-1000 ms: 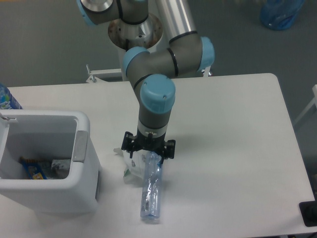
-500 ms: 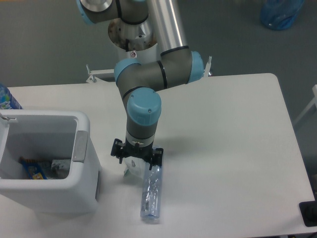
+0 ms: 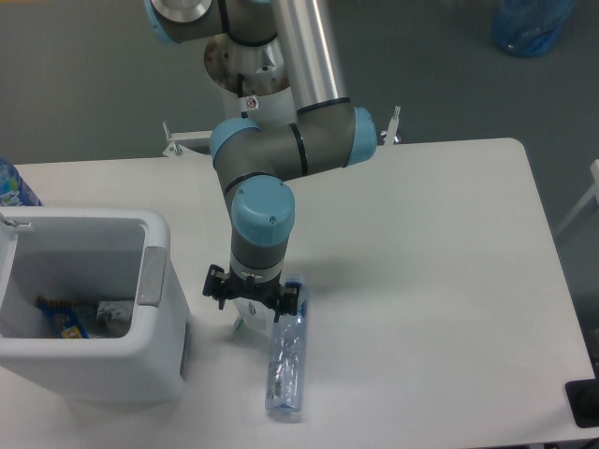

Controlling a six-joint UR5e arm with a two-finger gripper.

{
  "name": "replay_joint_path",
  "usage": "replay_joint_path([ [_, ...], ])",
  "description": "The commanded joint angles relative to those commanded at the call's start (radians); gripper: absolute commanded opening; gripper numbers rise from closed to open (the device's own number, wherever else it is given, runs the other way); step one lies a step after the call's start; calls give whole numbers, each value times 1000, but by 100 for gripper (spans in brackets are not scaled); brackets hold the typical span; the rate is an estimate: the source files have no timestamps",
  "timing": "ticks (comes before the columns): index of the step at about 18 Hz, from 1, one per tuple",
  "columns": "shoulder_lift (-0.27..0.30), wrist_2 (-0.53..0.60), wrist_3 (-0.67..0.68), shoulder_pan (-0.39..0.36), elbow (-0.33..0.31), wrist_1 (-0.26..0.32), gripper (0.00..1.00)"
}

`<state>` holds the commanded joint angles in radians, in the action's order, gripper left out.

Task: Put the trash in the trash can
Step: 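Lower the gripper onto the crumpled white paper and close on it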

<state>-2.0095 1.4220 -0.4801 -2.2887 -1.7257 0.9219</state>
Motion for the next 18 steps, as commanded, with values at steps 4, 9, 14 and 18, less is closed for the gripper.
replay_joint_path([
  [4,2,29,12,0,-5,-2,62],
  [9,3,80,23,2,-9,0,31],
  [14,15,114,20,15,-28,0,4],
  [18,32,114,20,17,-28,6,0],
])
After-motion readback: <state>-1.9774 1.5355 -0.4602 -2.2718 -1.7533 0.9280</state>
